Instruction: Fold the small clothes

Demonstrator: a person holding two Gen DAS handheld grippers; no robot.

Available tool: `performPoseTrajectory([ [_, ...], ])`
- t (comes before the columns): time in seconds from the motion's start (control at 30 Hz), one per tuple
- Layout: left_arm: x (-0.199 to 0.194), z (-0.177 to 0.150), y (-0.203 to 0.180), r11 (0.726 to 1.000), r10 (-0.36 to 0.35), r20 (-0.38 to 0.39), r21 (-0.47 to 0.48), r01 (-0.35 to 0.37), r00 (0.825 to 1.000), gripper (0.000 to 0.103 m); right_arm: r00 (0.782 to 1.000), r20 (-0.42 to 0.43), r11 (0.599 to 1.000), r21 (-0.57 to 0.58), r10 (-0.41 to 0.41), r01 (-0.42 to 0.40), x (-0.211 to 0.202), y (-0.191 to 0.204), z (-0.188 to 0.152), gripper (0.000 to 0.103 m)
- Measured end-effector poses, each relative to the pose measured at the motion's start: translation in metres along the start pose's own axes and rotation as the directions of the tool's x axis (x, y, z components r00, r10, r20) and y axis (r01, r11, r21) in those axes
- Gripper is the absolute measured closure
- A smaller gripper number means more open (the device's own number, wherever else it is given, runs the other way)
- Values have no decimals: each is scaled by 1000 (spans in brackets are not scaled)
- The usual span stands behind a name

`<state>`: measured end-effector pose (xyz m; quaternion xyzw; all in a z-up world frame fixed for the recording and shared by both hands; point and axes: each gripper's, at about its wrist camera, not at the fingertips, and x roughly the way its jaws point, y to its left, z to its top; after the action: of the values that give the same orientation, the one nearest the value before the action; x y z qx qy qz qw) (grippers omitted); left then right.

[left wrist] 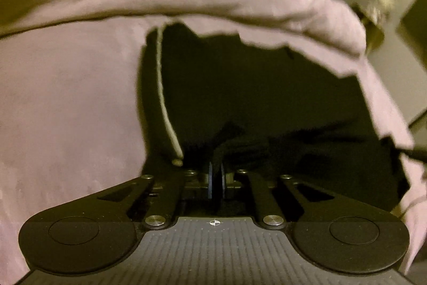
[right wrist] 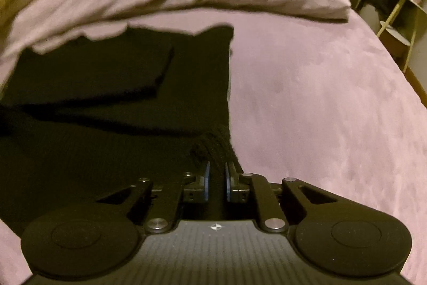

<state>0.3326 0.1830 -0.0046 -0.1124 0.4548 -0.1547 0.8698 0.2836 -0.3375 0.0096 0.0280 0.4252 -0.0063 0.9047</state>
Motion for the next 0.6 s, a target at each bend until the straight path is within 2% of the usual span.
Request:
performPoseTrajectory([
  [0.1, -19, 11, 12, 995, -19, 81, -91, 26, 997, 96, 997, 68, 996, 72, 46, -51, -18, -4, 7, 93],
  [0.17, -23, 16, 18, 993, -9, 110, -118, 22, 994, 96, 995, 90, 993, 97, 53, -62, -23, -7, 11, 93],
  [0.23, -22, 19, 20, 994, 37, 113, -110, -24, 993, 96, 995, 98, 996, 77, 31, -39, -20, -7, 13, 93],
  [0.3, -18, 18, 23, 992, 67, 100, -117, -55, 993, 96, 997, 78, 999, 37, 8, -10, -12, -4, 13, 93],
  [0.33, -14, 18, 24, 990, 104, 93, -108, -93, 990, 96, 998, 62, 1000, 18, 2, -3, -7, -2, 12, 92],
  [0.4, -2, 16, 26, 989, 122, 44, -89, -118, 992, 94, 1000, 21, 1000, -22, -18, 18, 5, 0, 9, 92],
  [0.47, 7, 13, 30, 991, 99, -11, -90, -100, 995, 82, 999, -18, 999, -25, -33, 32, 15, -3, 4, 90],
  [0.5, 10, 11, 30, 993, 81, -22, -85, -82, 996, 70, 999, -30, 999, -20, -40, 40, 16, -5, 2, 90],
  [0.53, 11, 10, 29, 995, 61, -30, -79, -63, 998, 55, 999, -39, 999, -12, -35, 34, 17, -8, 1, 85],
  [0.57, 10, 10, 28, 996, 40, -32, -73, -42, 999, 48, 998, -45, 999, -4, -32, 32, 17, -10, 0, 83],
  [0.6, 9, 12, 25, 998, 21, -32, -66, -23, 999, 33, 998, -57, 1000, 1, -28, 29, 18, -12, 0, 78],
])
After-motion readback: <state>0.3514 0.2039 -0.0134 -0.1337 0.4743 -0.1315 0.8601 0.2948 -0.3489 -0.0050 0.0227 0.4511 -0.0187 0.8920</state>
